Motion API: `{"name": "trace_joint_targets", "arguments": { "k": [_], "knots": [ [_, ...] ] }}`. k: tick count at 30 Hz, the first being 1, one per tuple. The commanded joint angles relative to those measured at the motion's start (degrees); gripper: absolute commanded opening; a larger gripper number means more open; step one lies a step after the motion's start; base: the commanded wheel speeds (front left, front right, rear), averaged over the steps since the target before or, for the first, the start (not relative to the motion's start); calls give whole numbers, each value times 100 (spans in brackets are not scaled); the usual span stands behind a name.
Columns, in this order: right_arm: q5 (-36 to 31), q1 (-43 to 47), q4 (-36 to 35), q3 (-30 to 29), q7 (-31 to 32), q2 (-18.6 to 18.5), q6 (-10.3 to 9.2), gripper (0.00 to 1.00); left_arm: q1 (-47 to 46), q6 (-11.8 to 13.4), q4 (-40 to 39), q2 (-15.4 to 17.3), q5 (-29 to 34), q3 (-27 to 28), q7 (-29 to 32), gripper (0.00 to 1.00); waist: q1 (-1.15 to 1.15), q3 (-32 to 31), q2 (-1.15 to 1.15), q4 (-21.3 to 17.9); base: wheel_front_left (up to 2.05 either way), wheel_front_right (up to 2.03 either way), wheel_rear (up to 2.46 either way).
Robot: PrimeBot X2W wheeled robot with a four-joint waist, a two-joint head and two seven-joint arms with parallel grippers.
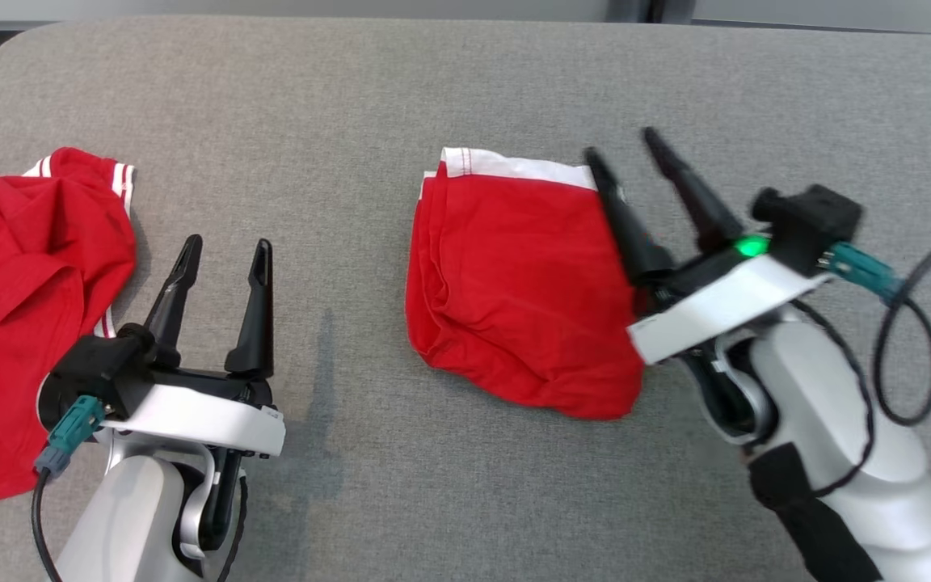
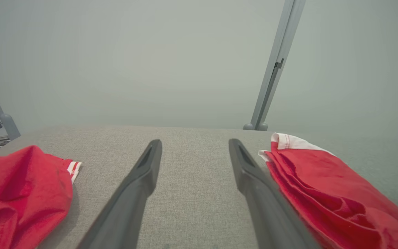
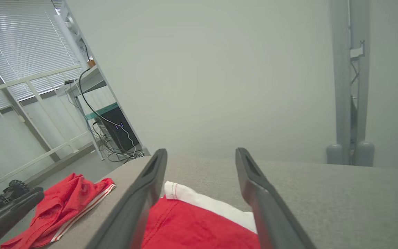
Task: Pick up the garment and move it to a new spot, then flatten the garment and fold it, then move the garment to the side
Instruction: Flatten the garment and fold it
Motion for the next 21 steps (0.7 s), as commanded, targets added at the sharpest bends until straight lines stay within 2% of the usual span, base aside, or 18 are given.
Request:
{"name": "trace_joint_targets", "arguments": {
  "k": [1, 2, 3, 4, 11, 14, 21],
  "knots": [
    [-87, 117, -60, -133, -50, -43, 4, 100, 40, 41, -25, 61, 24, 31, -23, 100, 0, -28, 0, -40, 0, 0, 0],
    [-240, 208, -140, -356, -51, -78, 4, 100, 60, 48, -33, 77, 19, 42, -23, 100, 0, -45, 0, -68, 0, 0, 0],
    [-617, 443, -292, -839, -55, -192, 4, 100, 97, 71, -53, 106, -3, 79, -15, 100, 0, -80, 0, -131, 0, 0, 0],
    [-617, 443, -292, -839, -55, -192, 4, 100, 97, 71, -53, 106, -3, 79, -15, 100, 0, -80, 0, -131, 0, 0, 0],
    [-1603, 1432, -909, -2305, 135, -296, 4, 100, 280, 203, -140, 264, -36, 202, 21, 100, 0, -290, 0, -348, 0, 0, 0],
    [-1827, 1812, -1161, -2629, 299, -237, 4, 100, 376, 233, -183, 306, -23, 206, 61, 100, 0, -442, 0, -420, 0, 0, 0],
    [-2055, 2567, -1661, -2956, 602, -108, 4, 100, 740, 313, -357, 458, 26, 187, 137, 100, 0, -818, 0, -538, 0, 0, 0]
  ]
}}
